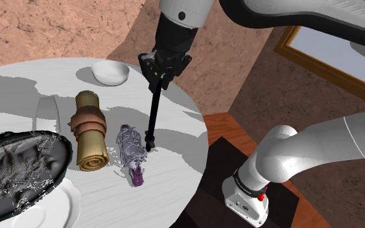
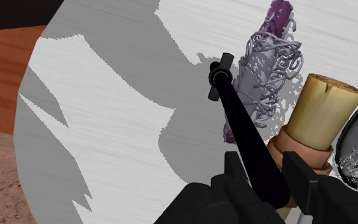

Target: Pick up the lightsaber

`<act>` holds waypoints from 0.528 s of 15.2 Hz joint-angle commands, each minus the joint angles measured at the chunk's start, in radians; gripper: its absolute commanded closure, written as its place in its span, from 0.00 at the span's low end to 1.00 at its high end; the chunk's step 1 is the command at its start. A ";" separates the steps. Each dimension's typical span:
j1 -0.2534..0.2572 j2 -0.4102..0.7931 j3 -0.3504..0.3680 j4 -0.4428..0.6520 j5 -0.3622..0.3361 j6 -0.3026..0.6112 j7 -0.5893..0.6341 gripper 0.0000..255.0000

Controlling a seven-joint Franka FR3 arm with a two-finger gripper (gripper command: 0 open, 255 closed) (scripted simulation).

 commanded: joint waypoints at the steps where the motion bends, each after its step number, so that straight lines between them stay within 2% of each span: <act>1: 0.000 -0.002 0.000 -0.003 0.001 0.002 0.000 1.00; 8: -0.001 0.003 0.001 0.002 -0.001 0.001 0.001 1.00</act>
